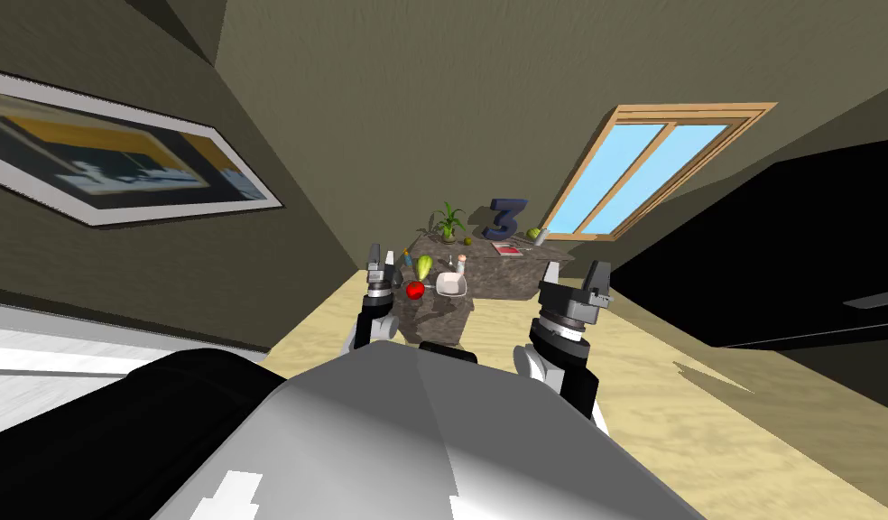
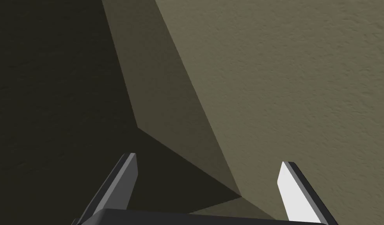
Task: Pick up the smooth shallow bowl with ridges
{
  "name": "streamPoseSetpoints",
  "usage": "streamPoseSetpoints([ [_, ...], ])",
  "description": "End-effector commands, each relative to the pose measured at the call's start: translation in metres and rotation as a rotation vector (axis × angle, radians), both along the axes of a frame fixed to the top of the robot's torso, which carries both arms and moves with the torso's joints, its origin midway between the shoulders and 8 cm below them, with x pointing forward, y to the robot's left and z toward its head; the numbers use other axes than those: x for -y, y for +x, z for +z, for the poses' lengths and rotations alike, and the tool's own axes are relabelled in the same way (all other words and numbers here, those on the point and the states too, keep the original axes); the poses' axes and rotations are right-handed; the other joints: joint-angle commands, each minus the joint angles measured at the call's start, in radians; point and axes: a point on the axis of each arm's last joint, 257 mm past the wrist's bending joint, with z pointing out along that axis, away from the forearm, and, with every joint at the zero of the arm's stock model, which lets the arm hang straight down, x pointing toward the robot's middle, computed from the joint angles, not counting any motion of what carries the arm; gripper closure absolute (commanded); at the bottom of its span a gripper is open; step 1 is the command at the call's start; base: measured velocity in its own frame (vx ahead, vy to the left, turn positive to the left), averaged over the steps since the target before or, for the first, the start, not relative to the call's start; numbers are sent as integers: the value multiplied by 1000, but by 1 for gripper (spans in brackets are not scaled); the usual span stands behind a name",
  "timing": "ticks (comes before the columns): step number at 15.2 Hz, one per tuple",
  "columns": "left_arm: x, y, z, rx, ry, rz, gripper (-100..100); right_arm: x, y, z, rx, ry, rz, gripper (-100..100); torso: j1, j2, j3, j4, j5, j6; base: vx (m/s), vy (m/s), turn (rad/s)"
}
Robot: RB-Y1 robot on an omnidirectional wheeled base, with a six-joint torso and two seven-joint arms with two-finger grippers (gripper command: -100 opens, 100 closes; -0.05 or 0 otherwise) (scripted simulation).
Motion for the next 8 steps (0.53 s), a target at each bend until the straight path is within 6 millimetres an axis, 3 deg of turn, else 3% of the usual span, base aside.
streamPoseSetpoints([
  [1, 2, 2, -2, -17, 32, -13, -100, 0, 0, 0, 0, 0, 0, 0, 0, 0, 0, 0, 0, 0, 0, -6, -18],
  [8, -4, 18, -17, -125, 121, -37, -100, 0, 0, 0, 0, 0, 0, 0, -2, 1, 0, 0, 0, 0, -8, -29, -43],
])
